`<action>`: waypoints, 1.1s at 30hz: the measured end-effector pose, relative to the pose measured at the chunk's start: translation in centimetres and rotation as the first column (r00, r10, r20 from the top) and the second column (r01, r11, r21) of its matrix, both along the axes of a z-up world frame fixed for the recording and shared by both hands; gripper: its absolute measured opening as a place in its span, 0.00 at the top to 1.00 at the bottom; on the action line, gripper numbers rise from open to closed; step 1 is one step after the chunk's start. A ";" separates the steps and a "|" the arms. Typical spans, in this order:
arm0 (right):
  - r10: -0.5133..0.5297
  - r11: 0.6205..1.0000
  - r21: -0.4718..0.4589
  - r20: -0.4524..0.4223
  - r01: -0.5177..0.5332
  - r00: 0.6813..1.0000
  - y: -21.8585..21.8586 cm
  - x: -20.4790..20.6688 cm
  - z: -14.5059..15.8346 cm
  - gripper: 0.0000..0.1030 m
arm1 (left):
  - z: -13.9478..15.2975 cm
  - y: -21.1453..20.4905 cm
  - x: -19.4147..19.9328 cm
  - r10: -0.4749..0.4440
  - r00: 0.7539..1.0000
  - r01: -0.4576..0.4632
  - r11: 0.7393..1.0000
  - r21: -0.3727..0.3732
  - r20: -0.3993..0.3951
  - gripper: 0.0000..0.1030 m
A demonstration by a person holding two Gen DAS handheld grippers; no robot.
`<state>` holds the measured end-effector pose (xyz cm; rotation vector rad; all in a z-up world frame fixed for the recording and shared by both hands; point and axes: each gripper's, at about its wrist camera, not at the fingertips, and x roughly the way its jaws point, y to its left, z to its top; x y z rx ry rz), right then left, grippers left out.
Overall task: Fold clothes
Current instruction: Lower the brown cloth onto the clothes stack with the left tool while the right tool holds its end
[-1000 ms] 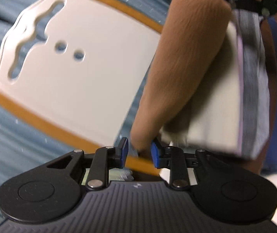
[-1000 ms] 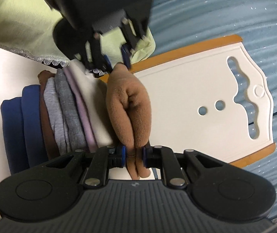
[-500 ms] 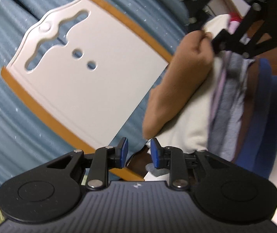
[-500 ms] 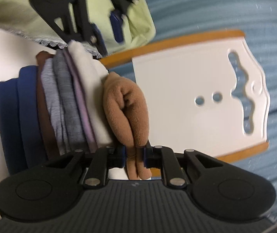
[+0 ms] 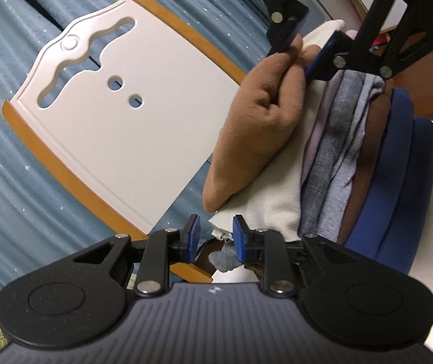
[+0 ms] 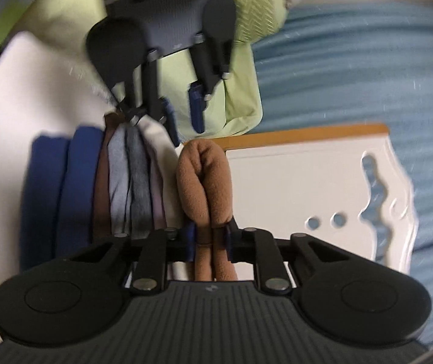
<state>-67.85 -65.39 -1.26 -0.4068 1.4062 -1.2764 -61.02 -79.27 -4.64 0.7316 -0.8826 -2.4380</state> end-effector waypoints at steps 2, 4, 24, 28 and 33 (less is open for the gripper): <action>-0.050 0.998 -0.039 0.060 0.052 0.997 -0.9 -0.6 0.8 0.87 | 0.1 0.0 0.1 0.010 1.000 -0.010 1.000 -0.002 -0.008 0.64; -0.103 0.989 -0.097 0.086 0.111 0.991 -1.9 -1.1 1.4 0.87 | 0.1 0.2 0.5 0.019 1.000 -0.019 1.000 -0.004 -0.013 0.63; 0.083 0.996 -0.022 -0.044 -0.084 0.996 0.0 1.3 -2.5 0.87 | -0.6 1.0 2.2 0.042 0.998 -0.040 0.999 0.028 -0.054 0.61; 0.119 0.993 -0.005 -0.059 -0.120 0.991 0.4 0.3 -2.9 0.86 | -0.3 0.8 2.5 0.048 0.997 -0.046 0.998 0.036 -0.063 0.60; 0.123 0.992 -0.024 -0.089 -0.125 0.988 0.8 0.4 -3.2 0.82 | 0.8 0.8 2.9 0.056 0.993 -0.050 0.997 0.059 -0.105 0.60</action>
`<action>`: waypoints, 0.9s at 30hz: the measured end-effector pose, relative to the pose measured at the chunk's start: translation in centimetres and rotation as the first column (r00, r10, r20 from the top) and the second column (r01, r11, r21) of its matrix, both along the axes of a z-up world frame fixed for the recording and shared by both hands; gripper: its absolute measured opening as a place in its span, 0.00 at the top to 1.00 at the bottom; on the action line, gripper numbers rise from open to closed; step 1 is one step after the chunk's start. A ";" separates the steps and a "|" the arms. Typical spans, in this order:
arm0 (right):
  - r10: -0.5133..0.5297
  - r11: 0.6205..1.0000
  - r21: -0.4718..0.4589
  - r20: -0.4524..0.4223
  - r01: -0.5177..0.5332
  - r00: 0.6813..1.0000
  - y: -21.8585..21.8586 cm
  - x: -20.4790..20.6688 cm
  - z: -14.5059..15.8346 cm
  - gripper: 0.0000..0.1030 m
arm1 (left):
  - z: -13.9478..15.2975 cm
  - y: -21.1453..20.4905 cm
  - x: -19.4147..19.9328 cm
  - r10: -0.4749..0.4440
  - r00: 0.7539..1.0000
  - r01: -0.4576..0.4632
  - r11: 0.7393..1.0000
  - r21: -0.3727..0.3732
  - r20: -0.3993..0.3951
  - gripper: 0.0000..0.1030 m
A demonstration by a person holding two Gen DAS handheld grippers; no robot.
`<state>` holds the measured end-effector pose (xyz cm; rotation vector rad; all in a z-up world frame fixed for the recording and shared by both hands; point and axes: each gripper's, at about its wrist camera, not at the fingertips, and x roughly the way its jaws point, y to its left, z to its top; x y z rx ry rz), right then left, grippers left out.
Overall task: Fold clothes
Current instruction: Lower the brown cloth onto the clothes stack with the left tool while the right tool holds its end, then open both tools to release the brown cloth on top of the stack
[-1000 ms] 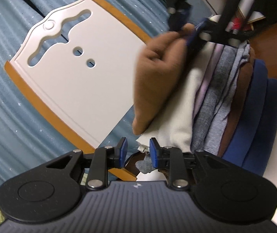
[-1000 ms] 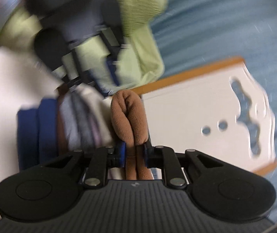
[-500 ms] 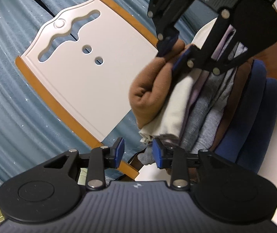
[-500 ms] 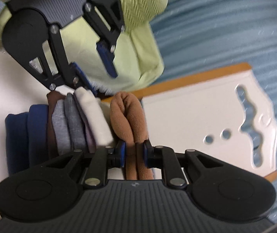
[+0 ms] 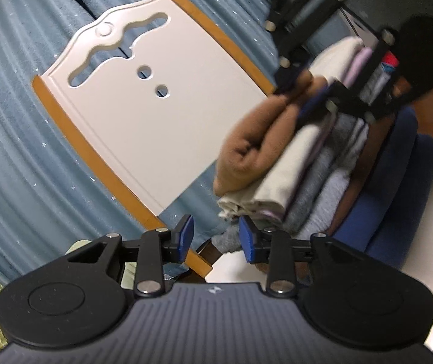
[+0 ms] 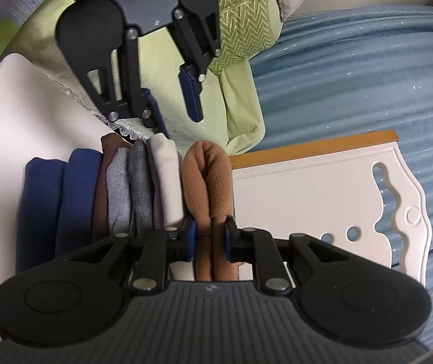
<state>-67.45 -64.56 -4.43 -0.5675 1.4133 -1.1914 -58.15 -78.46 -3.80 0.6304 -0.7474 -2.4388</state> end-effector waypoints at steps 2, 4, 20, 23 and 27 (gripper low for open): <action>0.005 1.000 -0.021 -0.032 -0.006 0.999 0.4 0.1 -0.4 0.81 | 0.6 0.2 0.2 -0.011 1.000 0.011 1.000 -0.004 -0.015 0.58; -0.006 1.000 -0.025 -0.012 0.005 1.000 0.3 0.0 -0.3 0.82 | 1.1 0.6 0.2 -0.034 0.999 0.034 0.999 -0.015 -0.022 0.55; 0.118 0.992 -0.040 0.033 -0.117 0.992 -0.8 -3.3 -0.5 0.89 | -0.1 2.8 -1.5 -0.113 0.991 0.122 0.985 -0.119 0.076 0.54; 0.099 0.994 -0.058 0.052 -0.096 0.994 -0.5 -2.9 -0.1 0.89 | 0.0 2.7 -1.2 -0.110 0.991 0.118 0.987 -0.108 0.071 0.54; 0.058 0.993 -0.113 0.138 -0.043 0.989 1.1 -2.7 1.2 0.86 | 0.8 3.0 0.1 -0.109 0.994 0.109 0.988 -0.108 0.008 0.54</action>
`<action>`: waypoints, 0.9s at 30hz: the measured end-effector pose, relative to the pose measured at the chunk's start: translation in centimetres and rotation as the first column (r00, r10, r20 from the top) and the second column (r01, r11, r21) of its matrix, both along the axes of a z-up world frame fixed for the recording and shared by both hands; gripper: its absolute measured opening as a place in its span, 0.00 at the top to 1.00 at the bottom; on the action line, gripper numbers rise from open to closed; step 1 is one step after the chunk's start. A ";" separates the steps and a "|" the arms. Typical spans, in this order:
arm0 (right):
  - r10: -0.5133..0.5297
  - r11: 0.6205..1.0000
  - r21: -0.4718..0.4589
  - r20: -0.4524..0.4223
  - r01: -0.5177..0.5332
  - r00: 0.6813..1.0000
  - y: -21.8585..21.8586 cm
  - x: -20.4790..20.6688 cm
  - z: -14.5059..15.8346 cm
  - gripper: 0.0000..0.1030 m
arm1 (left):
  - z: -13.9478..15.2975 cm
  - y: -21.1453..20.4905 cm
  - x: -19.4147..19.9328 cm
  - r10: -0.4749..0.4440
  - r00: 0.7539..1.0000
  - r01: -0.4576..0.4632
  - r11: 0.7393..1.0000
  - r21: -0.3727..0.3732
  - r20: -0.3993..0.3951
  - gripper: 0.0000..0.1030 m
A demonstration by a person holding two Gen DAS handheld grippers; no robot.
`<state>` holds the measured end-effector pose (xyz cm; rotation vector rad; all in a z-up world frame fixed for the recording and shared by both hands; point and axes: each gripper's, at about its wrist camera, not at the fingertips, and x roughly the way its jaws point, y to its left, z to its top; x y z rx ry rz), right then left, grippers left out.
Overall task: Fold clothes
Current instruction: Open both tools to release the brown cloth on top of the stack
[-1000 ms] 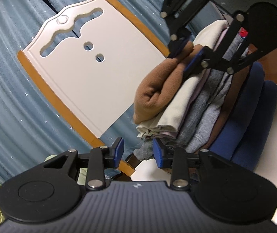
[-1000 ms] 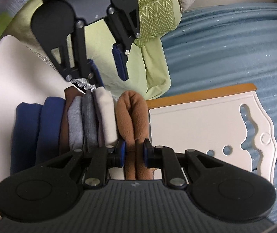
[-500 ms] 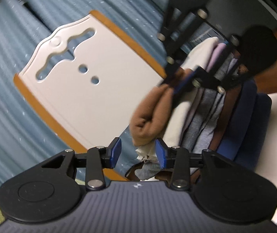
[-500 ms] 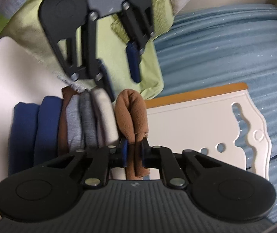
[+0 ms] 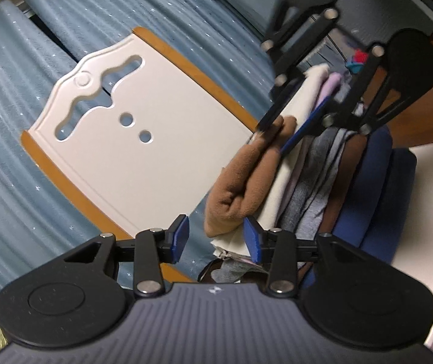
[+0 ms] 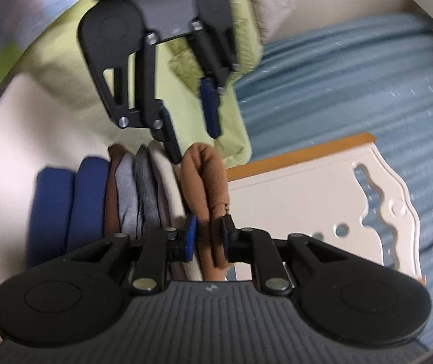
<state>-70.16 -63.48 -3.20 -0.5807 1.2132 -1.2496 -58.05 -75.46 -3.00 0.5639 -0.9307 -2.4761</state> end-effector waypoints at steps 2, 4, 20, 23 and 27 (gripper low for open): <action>-0.023 0.999 -0.022 0.024 0.023 0.999 1.0 -0.2 0.2 0.86 | 0.4 0.3 0.3 -0.003 0.999 0.003 1.000 -0.002 -0.034 0.54; -0.049 0.998 -0.039 0.065 0.051 0.997 1.3 -0.6 0.7 0.89 | 1.3 0.4 0.1 0.001 0.997 -0.001 1.000 0.000 -0.081 0.47; -0.253 0.967 0.053 0.303 0.249 0.919 -0.8 -3.5 -1.1 0.94 | -0.4 -0.1 -2.7 0.039 0.999 -0.039 0.998 0.042 -0.001 0.47; -0.254 0.967 0.053 0.292 0.250 0.922 -0.8 -3.2 -1.2 0.94 | -0.3 -0.1 -2.7 0.045 0.999 -0.045 0.998 0.046 0.002 0.47; -0.268 0.963 0.052 0.322 0.266 0.908 -0.9 -3.4 0.0 0.94 | 0.4 0.0 -2.8 0.059 0.998 -0.059 0.998 0.037 0.004 0.47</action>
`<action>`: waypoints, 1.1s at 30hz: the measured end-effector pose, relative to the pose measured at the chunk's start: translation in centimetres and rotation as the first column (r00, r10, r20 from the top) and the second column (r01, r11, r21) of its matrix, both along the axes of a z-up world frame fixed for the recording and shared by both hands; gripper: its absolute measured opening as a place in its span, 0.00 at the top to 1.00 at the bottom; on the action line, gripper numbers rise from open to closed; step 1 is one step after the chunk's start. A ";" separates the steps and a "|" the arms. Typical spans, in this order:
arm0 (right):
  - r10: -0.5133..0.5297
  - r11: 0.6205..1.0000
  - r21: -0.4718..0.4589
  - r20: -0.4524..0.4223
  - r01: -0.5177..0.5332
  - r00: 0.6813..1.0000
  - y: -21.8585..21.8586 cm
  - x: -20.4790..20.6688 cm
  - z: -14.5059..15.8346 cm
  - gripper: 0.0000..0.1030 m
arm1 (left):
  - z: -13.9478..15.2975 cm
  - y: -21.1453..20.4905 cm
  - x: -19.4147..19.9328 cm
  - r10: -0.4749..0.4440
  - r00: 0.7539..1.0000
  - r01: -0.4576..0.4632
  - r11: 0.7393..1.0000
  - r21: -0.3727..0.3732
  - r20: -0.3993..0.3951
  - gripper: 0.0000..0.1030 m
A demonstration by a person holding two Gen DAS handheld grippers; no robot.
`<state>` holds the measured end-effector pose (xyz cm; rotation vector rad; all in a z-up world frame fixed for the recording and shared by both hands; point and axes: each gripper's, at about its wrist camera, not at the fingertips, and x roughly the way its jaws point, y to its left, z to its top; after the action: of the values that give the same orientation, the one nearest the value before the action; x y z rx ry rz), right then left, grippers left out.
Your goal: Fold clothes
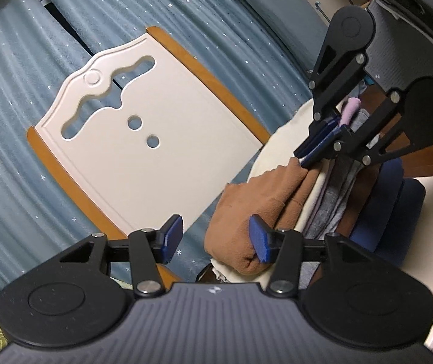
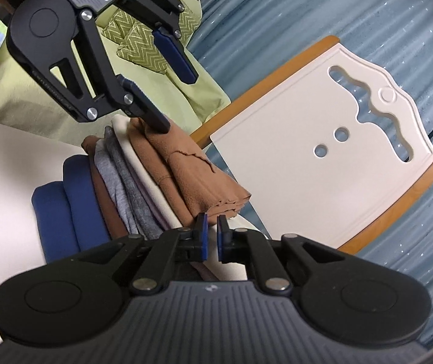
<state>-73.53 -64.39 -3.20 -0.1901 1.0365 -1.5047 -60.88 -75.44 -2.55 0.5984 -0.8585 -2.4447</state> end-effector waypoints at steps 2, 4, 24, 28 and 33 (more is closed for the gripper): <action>-0.033 0.999 -0.033 0.079 0.036 0.996 0.3 -0.6 1.2 0.93 | 0.3 0.2 0.1 0.013 1.000 -0.013 1.000 -0.010 -0.013 0.47; -0.064 0.996 -0.057 0.143 0.073 0.988 0.5 -1.0 1.9 0.93 | 0.5 0.2 0.2 0.030 0.999 -0.030 0.999 -0.018 -0.038 0.47; -0.286 0.888 -0.160 0.542 0.431 0.790 4.7 -7.1 -3.7 0.89 | -2.5 0.6 -2.6 0.036 0.999 -0.034 0.993 0.112 -0.012 0.48; -0.281 0.900 -0.144 0.528 0.411 0.801 4.1 -7.9 -3.2 0.89 | -1.8 0.9 -3.0 0.056 0.998 -0.056 0.994 0.098 -0.006 0.48; -0.257 0.890 -0.173 0.576 0.423 0.776 5.4 -7.9 -0.2 0.77 | -0.7 1.8 -2.9 0.112 0.992 -0.105 0.986 0.133 -0.049 0.44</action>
<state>-81.46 -58.99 -3.39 0.2314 0.3916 -1.9003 -63.75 -73.63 -3.28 0.6036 -0.6306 -2.4189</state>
